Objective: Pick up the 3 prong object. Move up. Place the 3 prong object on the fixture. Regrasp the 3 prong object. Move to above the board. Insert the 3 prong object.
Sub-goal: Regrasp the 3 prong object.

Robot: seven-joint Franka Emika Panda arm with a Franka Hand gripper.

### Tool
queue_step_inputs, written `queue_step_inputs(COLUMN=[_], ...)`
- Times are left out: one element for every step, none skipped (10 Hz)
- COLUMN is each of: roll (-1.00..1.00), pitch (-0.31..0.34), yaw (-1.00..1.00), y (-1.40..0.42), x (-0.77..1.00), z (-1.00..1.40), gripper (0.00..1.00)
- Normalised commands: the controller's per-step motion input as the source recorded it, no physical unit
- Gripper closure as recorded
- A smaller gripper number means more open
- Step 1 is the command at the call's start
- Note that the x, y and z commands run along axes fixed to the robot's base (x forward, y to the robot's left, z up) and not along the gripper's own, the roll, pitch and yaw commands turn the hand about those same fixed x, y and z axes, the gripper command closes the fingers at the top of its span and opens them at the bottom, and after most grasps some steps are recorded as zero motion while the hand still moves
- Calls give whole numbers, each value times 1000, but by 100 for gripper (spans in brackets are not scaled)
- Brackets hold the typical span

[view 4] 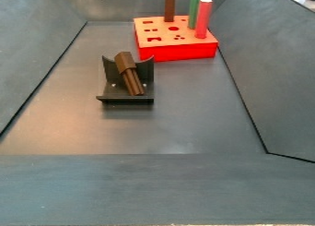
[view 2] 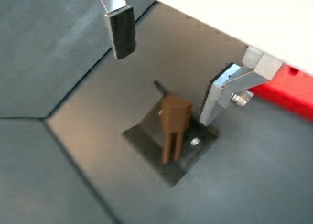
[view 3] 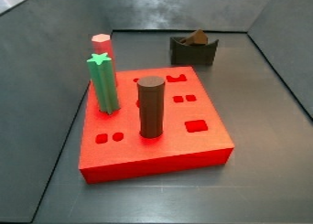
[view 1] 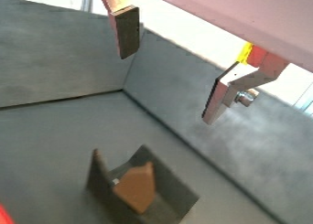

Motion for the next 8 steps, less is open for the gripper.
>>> queue_step_inputs(roll=[1000,1000,1000,1000,887,647,465,311], pitch=[78,103,142,166,185,174,160,138], yaw=[37,49,71,89,128,159,179,193], y=[-33,-35,-41,-43,-45,-47,-52,-39], x=[84,95,106,107,113,112,113,113], z=[-21,-22,-18,-18,-27,-27,-24,-17], gripper=[0,0,0,0,0,0,0,0])
